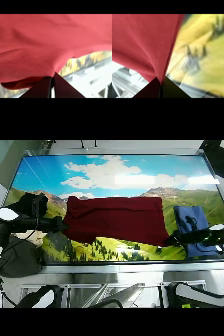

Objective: Fold the shirts.

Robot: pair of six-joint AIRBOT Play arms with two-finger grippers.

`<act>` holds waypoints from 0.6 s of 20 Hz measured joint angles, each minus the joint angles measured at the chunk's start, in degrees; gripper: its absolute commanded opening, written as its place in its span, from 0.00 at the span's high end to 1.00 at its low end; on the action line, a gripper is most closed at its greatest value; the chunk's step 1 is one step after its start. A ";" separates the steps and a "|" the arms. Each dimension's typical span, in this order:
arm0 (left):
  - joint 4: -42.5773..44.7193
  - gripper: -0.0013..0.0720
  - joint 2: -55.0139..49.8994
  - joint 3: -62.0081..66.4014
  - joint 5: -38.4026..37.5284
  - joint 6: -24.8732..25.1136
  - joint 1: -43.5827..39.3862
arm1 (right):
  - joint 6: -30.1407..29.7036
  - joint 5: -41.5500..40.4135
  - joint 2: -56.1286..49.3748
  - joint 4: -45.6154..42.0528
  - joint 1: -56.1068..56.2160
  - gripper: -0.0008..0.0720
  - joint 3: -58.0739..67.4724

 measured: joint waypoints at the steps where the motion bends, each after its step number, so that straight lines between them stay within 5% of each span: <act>1: 0.81 0.96 0.44 0.15 -1.42 -0.02 0.37 | 0.46 0.50 1.73 -0.37 -0.59 0.97 0.02; 7: 2.58 0.96 2.34 2.29 -2.69 -0.15 1.05 | 2.10 1.44 6.97 1.92 -0.20 0.97 0.46; 12: 2.84 0.96 -8.22 14.93 1.22 2.23 -1.60 | -0.63 -6.62 -1.07 8.92 6.32 0.97 9.18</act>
